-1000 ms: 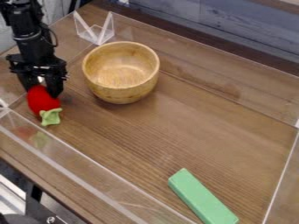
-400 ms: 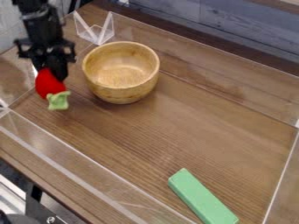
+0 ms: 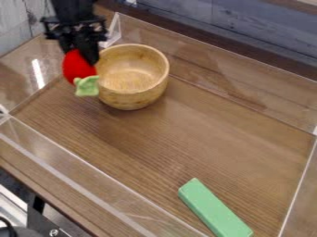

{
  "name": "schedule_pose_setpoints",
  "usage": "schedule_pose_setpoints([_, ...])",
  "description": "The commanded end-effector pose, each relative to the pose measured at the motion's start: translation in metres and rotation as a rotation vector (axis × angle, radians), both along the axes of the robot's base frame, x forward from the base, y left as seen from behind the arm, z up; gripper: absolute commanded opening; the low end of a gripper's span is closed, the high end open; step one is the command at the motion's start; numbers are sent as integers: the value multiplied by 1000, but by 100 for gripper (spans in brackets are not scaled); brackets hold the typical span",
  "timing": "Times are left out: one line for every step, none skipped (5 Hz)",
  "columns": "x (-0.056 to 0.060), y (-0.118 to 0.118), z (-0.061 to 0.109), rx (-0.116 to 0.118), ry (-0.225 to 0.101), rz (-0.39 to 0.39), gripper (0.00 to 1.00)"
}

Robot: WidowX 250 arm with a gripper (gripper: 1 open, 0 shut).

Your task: Move the red object to the right side of the table

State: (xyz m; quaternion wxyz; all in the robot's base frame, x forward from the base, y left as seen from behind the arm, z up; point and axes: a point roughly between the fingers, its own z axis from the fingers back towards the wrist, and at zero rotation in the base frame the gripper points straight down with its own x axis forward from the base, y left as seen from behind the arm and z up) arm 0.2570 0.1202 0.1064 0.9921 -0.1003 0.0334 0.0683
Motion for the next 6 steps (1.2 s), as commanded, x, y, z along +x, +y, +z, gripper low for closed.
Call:
schedule_pose_setpoints([5, -11, 16, 17, -54, -49, 0])
schedule_pose_setpoints([3, -16, 22, -18, -51, -69, 0])
schedule_pose_setpoints([2, -20, 29, -52, -49, -88, 0])
schedule_pose_setpoints([1, -23, 36, -82, -47, -108, 0])
schedule_pose_setpoints([-1, -26, 39, -104, -41, -129, 0])
schedule_pose_setpoints([-3, -28, 42, -125, -32, -148, 0])
